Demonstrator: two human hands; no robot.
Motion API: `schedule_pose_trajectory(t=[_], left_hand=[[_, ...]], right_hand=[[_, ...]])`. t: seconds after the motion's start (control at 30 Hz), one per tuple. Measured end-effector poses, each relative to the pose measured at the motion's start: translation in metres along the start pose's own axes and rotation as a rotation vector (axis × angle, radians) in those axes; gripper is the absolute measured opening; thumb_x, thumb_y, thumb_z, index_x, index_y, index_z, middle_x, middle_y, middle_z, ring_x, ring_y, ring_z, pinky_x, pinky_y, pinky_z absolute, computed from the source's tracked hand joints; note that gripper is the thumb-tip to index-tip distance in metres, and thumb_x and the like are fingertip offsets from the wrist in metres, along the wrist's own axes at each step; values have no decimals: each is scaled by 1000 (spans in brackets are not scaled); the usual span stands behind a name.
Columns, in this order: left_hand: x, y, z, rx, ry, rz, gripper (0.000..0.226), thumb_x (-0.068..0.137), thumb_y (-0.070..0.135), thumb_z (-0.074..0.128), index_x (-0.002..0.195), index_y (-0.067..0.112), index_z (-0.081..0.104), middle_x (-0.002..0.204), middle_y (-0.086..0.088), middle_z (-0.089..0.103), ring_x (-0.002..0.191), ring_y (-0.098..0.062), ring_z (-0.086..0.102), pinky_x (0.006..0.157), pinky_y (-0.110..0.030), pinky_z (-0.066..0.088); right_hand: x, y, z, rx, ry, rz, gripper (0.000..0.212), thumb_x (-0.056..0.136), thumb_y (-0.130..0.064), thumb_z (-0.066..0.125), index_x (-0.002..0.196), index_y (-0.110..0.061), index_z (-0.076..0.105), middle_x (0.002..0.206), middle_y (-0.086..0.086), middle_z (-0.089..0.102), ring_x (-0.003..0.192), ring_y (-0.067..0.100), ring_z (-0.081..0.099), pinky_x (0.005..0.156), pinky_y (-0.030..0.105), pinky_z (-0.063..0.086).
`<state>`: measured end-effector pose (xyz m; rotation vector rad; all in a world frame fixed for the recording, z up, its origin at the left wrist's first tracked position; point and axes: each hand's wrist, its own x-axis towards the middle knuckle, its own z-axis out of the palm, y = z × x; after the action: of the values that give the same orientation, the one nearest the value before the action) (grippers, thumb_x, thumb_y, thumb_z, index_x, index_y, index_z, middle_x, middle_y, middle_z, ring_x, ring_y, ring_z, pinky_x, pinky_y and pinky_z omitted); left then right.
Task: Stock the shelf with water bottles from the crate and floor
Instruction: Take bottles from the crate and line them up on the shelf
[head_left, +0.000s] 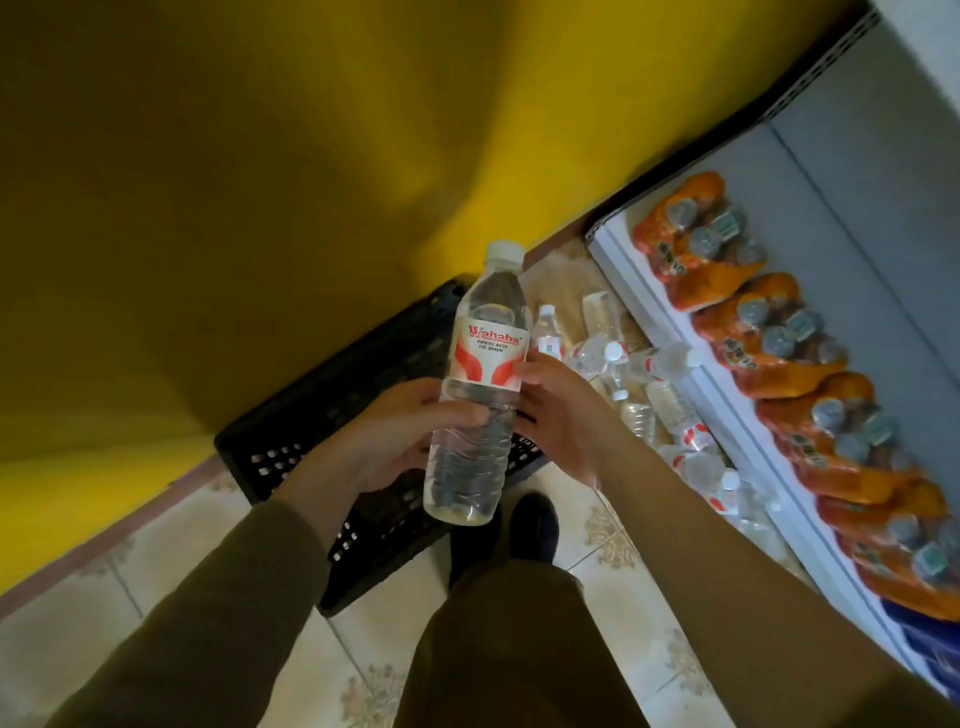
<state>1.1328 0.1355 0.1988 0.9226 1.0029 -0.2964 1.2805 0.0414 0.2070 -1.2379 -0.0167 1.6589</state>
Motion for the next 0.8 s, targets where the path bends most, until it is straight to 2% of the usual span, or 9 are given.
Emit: schedule_pose_trajectory(t=[0.13, 0.3, 0.4, 0.57, 0.7, 0.8], left_hand=[[-18, 33, 18, -2, -82, 135, 61, 61, 34, 74, 118, 17, 61, 113, -10, 67, 105, -25, 64, 90, -40, 51], [-29, 64, 46, 18, -111, 228, 62, 61, 32, 71, 119, 13, 59, 114, -13, 64, 105, -27, 62, 96, -44, 45], [-34, 76, 61, 43, -151, 262, 60, 62, 31, 70, 117, 13, 59, 109, -11, 65, 102, -26, 62, 93, -41, 46], [-36, 89, 81, 32, -144, 270, 59, 53, 30, 72, 109, 16, 64, 103, -8, 66, 99, -23, 62, 86, -36, 47], [-37, 98, 93, 30, -164, 287, 50, 50, 29, 70, 99, 21, 68, 93, -1, 69, 87, -14, 65, 78, -28, 49], [-36, 107, 101, 31, -176, 292, 53, 48, 29, 72, 100, 22, 67, 90, 2, 70, 84, -11, 66, 72, -25, 51]], right_hand=[[-24, -32, 3, -11, 17, -86, 24, 71, -19, 56, 94, -17, 64, 83, -5, 71, 72, 6, 68, 64, 18, 53], [-45, -58, -3, -23, 34, -200, 24, 73, -18, 55, 95, -18, 64, 82, -6, 72, 73, 5, 67, 65, 16, 53], [-56, -69, -10, -27, 69, -219, 32, 73, -17, 57, 104, -16, 63, 92, -1, 70, 81, 10, 66, 73, 21, 52], [-72, -78, -23, -16, 115, -225, 54, 74, -13, 58, 128, -11, 53, 115, 10, 65, 106, 20, 62, 89, 29, 49], [-81, -85, -28, 13, 136, -244, 60, 72, -13, 59, 131, -10, 50, 123, 16, 61, 113, 25, 58, 95, 33, 45], [-88, -92, -34, 21, 143, -265, 61, 73, -14, 59, 133, -11, 48, 128, 16, 59, 117, 26, 57, 96, 33, 45]])
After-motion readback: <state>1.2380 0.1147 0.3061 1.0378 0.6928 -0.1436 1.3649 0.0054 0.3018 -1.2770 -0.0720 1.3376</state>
